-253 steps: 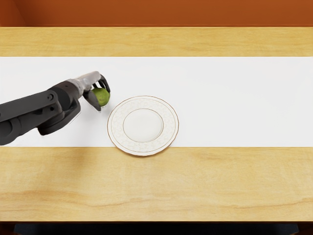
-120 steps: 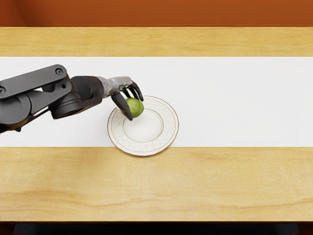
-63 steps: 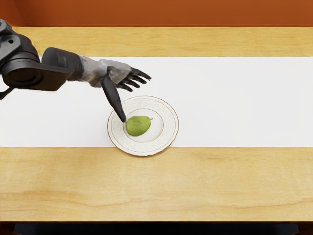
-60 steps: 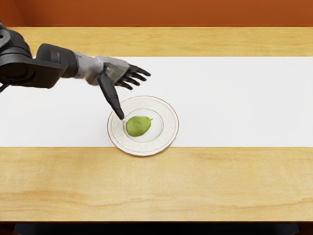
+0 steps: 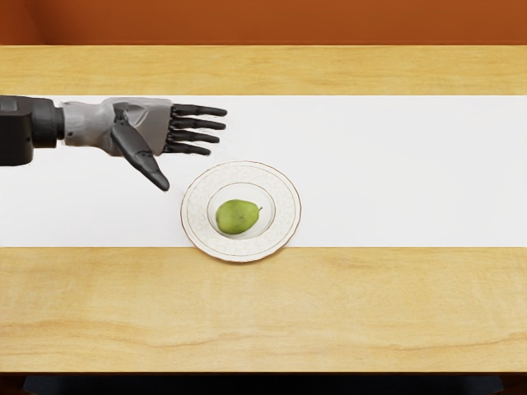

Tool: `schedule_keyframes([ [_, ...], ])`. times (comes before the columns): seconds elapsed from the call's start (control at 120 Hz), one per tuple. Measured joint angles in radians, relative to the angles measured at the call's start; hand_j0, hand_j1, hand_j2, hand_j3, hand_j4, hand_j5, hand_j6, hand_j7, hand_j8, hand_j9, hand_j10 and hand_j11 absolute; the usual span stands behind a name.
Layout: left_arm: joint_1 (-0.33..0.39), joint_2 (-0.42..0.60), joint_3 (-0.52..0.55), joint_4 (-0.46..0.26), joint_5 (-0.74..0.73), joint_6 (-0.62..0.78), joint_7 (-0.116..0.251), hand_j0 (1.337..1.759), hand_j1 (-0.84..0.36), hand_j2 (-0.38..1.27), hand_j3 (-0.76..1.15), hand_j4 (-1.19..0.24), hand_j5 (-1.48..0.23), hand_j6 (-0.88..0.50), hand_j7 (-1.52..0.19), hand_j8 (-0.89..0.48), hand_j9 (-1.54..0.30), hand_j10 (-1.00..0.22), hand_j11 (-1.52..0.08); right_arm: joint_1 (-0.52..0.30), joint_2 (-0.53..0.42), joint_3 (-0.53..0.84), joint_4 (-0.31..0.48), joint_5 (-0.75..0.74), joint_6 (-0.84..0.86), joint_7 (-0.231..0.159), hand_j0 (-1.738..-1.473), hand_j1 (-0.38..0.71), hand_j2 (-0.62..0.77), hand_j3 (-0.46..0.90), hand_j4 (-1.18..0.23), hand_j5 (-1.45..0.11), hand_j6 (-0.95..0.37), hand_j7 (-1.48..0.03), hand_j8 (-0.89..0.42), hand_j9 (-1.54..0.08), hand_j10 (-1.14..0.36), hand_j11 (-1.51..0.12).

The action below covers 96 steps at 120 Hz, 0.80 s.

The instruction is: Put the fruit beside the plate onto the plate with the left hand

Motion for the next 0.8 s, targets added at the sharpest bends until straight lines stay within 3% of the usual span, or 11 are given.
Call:
schedule_keyframes([
  [0.275, 0.08, 0.092, -0.012, 0.041, -0.214, -0.001, 0.0, 1.658, 0.33, 0.0, 0.0, -0.01, -0.02, -0.01, -0.02, -0.01, -0.02, -0.01, -0.02, 0.0, 0.0, 0.0, 0.0, 0.0, 0.001, 0.0, -1.658, -0.32, 0.0, 0.0, -0.02, -0.03, -0.02, -0.03, -0.02, -0.03, -0.02, -0.03],
  [0.592, 0.132, 0.248, -0.006, 0.056, -0.235, -0.001, 0.0, 1.658, 0.34, 0.0, 0.0, -0.01, -0.01, -0.01, -0.01, -0.01, -0.01, -0.01, -0.01, 0.0, 0.0, 0.0, 0.0, 0.0, 0.0, 0.0, -1.658, -0.32, 0.0, 0.0, -0.02, -0.03, -0.02, -0.03, -0.02, -0.03, -0.02, -0.03],
  [0.8, 0.147, 0.293, -0.005, 0.062, -0.23, -0.002, 0.0, 1.658, 0.34, 0.0, 0.0, -0.01, -0.01, -0.01, -0.01, -0.01, -0.01, -0.01, -0.01, 0.0, 0.0, 0.0, 0.0, 0.0, 0.0, 0.0, -1.658, -0.32, 0.0, 0.0, -0.02, -0.03, -0.02, -0.03, -0.02, -0.03, -0.02, -0.03],
])
